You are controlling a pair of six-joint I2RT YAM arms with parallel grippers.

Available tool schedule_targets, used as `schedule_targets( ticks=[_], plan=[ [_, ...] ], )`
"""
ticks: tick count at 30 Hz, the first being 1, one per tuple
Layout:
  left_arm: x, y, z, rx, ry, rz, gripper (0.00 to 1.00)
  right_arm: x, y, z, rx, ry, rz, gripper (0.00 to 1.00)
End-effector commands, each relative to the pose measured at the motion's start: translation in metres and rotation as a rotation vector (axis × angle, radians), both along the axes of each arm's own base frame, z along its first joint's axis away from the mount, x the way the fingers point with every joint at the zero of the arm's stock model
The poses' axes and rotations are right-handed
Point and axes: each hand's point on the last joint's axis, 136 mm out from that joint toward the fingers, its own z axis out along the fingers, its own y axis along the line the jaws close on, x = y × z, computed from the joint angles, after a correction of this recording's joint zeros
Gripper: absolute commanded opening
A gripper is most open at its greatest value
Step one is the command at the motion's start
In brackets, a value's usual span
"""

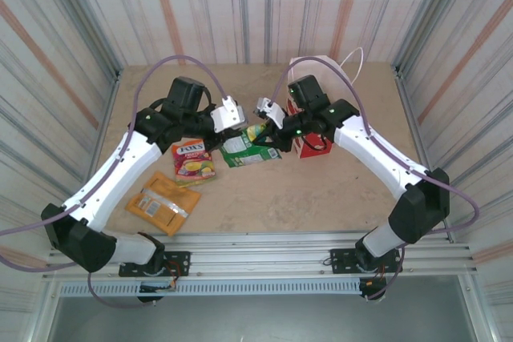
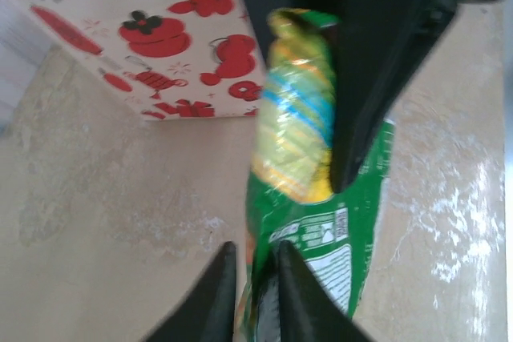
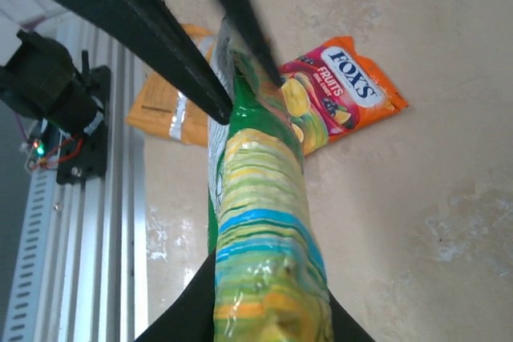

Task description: Place the snacks into the paper bag

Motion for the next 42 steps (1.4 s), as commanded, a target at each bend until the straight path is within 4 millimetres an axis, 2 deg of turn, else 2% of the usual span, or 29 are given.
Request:
schedule_targets(
  ticks=[1, 2, 4, 7, 11, 15, 18, 21, 24, 29, 31, 35, 42],
  plan=[
    [0.023, 0.009, 0.014, -0.037, -0.055, 0.169, 0.46, 0.005, -0.012, 0.036, 0.092, -0.047, -0.078, 0.10],
    [0.030, 0.014, 0.017, -0.047, -0.069, 0.223, 0.56, 0.011, -0.017, 0.043, 0.106, -0.066, -0.122, 0.09],
    [0.043, 0.022, 0.023, -0.083, -0.088, 0.343, 0.68, 0.021, -0.029, 0.057, 0.130, -0.104, -0.206, 0.08],
    [0.056, 0.030, 0.030, -0.144, -0.096, 0.464, 0.78, 0.035, -0.050, 0.090, 0.184, -0.179, -0.330, 0.08],
    [0.062, 0.027, 0.028, -0.176, -0.064, 0.502, 0.79, 0.055, -0.085, 0.138, 0.261, -0.302, -0.526, 0.08],
    [0.066, 0.020, 0.021, -0.182, -0.023, 0.513, 0.79, 0.075, -0.132, 0.184, 0.347, -0.434, -0.753, 0.09],
    [0.065, 0.011, 0.016, -0.176, -0.008, 0.492, 0.79, 0.087, -0.162, 0.201, 0.370, -0.510, -0.874, 0.09],
    [0.065, 0.004, 0.013, -0.167, -0.001, 0.479, 0.79, 0.103, -0.185, 0.201, 0.352, -0.535, -0.969, 0.09],
    [0.065, 0.001, 0.011, -0.168, 0.007, 0.475, 0.79, 0.118, -0.196, 0.187, 0.319, -0.514, -1.009, 0.09],
    [0.066, -0.001, 0.008, -0.166, 0.015, 0.476, 0.79, 0.137, -0.191, 0.154, 0.291, -0.448, -1.001, 0.08],
    [0.065, -0.002, 0.006, -0.164, 0.019, 0.474, 0.79, 0.142, -0.187, 0.148, 0.301, -0.430, -0.993, 0.08],
    [0.066, -0.002, 0.005, -0.163, 0.022, 0.473, 0.79, 0.147, -0.187, 0.155, 0.325, -0.447, -0.995, 0.08],
    [0.068, -0.006, 0.004, -0.162, 0.023, 0.464, 0.79, 0.152, -0.210, 0.192, 0.334, -0.553, -1.064, 0.06]
  ],
)
